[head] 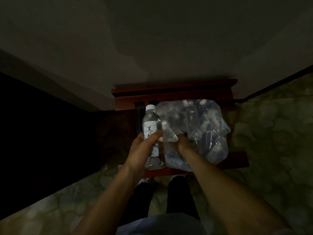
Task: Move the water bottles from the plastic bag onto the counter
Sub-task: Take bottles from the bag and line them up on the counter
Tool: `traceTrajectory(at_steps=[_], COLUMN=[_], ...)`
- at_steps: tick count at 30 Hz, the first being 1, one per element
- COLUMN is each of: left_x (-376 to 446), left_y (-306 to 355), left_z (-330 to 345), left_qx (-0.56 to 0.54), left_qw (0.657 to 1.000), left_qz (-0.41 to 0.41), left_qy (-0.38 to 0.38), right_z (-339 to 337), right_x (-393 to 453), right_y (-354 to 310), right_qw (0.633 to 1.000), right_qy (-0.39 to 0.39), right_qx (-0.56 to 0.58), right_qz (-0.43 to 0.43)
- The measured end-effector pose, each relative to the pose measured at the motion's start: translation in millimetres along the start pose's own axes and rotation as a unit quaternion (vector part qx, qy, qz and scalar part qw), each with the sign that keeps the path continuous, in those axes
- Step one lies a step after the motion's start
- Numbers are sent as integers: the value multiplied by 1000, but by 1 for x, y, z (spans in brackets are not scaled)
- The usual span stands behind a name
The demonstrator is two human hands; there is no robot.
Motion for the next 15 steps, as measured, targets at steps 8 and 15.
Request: traceTrajectory(at_steps=[8, 15], left_x=[3, 5], left_y=[-7, 1], left_z=[-16, 8], left_qx=[10, 46], left_qw=[1000, 999], left_qz=[-15, -8], left_qy=[16, 9], right_z=[1, -43], right_x=[5, -28], right_y=[-2, -12], right_qw=[980, 945], right_qy=[-2, -25], right_qx=[-199, -323], right_qz=[-33, -38])
Point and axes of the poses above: each hand's wrist, its own x-axis towards the middle knuckle, its own z-axis out of the palm, y = z × x, the point moved 7 cm from there along x, towards the middle knuckle, and after that the axes turned 2 degrees about x, right-handed, at the moved point
